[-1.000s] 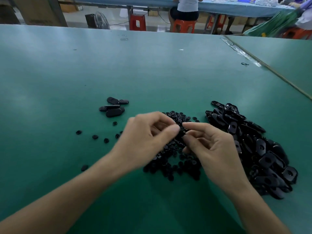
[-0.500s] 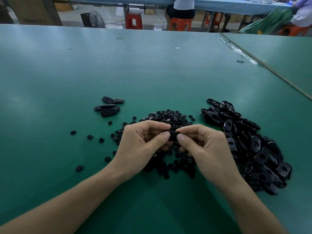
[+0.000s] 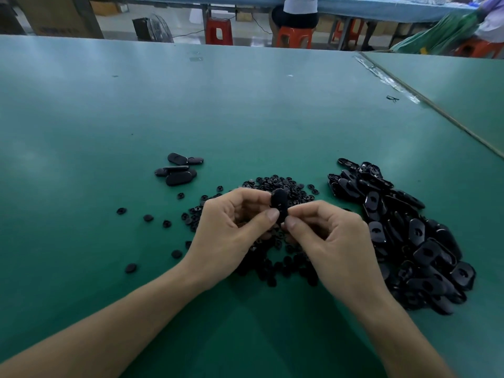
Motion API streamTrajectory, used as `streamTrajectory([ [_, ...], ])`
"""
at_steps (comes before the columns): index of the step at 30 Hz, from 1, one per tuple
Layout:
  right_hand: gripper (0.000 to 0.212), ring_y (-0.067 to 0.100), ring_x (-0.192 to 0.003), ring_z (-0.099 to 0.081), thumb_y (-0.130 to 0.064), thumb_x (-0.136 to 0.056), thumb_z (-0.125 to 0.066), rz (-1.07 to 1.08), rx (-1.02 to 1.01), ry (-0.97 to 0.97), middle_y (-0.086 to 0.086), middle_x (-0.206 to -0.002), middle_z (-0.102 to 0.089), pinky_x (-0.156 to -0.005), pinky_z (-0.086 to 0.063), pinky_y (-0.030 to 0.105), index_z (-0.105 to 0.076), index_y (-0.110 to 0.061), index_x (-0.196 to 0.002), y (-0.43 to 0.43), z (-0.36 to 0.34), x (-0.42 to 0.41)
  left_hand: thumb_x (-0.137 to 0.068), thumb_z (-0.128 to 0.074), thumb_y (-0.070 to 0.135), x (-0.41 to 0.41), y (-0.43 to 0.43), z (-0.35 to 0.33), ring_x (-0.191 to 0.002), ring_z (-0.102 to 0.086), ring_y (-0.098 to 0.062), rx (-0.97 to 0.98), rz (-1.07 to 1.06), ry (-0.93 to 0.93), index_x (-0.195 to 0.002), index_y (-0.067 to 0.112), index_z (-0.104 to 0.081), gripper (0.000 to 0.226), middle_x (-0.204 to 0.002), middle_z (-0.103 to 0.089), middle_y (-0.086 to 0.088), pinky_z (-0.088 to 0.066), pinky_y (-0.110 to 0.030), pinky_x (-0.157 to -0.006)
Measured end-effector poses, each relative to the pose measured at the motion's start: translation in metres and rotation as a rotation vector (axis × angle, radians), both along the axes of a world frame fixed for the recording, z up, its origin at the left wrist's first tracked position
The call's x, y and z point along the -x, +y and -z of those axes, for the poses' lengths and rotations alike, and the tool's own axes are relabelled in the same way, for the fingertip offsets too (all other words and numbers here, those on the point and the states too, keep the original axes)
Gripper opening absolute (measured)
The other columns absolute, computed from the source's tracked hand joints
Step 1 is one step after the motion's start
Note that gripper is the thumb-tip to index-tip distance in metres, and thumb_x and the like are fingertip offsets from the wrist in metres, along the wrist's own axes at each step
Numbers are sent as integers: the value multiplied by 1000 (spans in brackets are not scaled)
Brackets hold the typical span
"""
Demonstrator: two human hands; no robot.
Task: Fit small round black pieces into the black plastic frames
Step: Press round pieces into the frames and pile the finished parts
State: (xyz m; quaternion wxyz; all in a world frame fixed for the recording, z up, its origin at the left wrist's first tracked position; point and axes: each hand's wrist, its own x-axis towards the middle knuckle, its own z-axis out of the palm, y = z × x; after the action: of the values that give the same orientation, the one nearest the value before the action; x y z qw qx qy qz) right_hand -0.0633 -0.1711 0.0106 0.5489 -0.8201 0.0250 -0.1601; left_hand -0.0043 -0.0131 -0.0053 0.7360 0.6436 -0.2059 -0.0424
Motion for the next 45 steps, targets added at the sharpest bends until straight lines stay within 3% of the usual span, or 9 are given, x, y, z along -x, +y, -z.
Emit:
streamTrajectory([
  [3,16,-3,-78,-68,-13,-86,-76,11,183,-40,-19,-80,-73,-68,-50,8,-79,-26,-96,2,1,2,-86,-69,15,-1,-1,2,-60,-63,-6,-24,-46,-11,-91,29,-76,16,-73,-70,9,-55,-21,-59],
  [6,14,2,-77,-61,-20,-84,-80,-41,348,-19,-17,-80,-64,-67,-45,10,-79,-27,-96,2,3,3,-88,-63,15,-2,-1,3,-53,-61,-9,-7,-106,3,-95,22,-73,14,-70,-67,8,-51,-18,-55],
  [13,17,4,-94,-45,-39,-90,-71,-181,598,81,-19,-90,-54,-79,-46,29,-76,-33,-104,9,5,5,-93,-59,16,-3,-2,7,-85,-73,-17,39,-134,19,-94,27,-74,18,-83,-72,-1,-60,-29,-81],
  [20,8,8,-88,-56,-21,-91,-70,-105,518,38,-15,-88,-62,-78,-49,31,-74,-26,-95,13,8,4,-98,-55,11,-4,-2,6,-78,-72,-14,47,-151,56,-103,21,-71,19,-81,-71,0,-59,-24,-72],
  [26,15,6,-73,-60,-15,-97,-63,-16,361,-10,-15,-73,-63,-60,-44,17,-60,-27,-87,8,6,2,-99,-58,2,-4,-2,5,-78,-74,-15,26,-149,39,-109,18,-70,23,-83,-74,1,-58,-21,-71],
  [29,17,7,-69,-62,-13,-93,-67,19,274,-29,-13,-74,-65,-58,-43,11,-63,-25,-82,6,3,2,-97,-62,1,-4,-1,6,-79,-76,-17,20,-144,43,-108,18,-71,22,-85,-76,-2,-57,-21,-71],
  [33,18,6,-67,-64,-11,-86,-75,42,177,-24,-15,-75,-68,-58,-47,11,-68,-27,-80,5,1,4,-91,-67,-5,-3,0,6,-83,-76,-15,-20,-135,19,-104,22,-73,30,-92,-78,1,-58,-20,-74],
  [38,26,2,-77,-68,-9,-85,-76,76,127,-23,-19,-81,-70,-69,-51,11,-74,-33,-94,3,0,2,-90,-70,-4,-3,1,6,-84,-76,-15,-17,-113,30,-105,23,-72,31,-92,-78,0,-58,-21,-74],
  [45,20,4,-83,-67,-13,-83,-80,100,109,-95,-14,-88,-69,-72,-51,13,-76,-33,-85,3,-2,0,-83,-73,14,-2,1,7,-84,-77,-21,-45,-103,13,-97,27,-77,20,-89,-78,0,-61,-29,-78],
])
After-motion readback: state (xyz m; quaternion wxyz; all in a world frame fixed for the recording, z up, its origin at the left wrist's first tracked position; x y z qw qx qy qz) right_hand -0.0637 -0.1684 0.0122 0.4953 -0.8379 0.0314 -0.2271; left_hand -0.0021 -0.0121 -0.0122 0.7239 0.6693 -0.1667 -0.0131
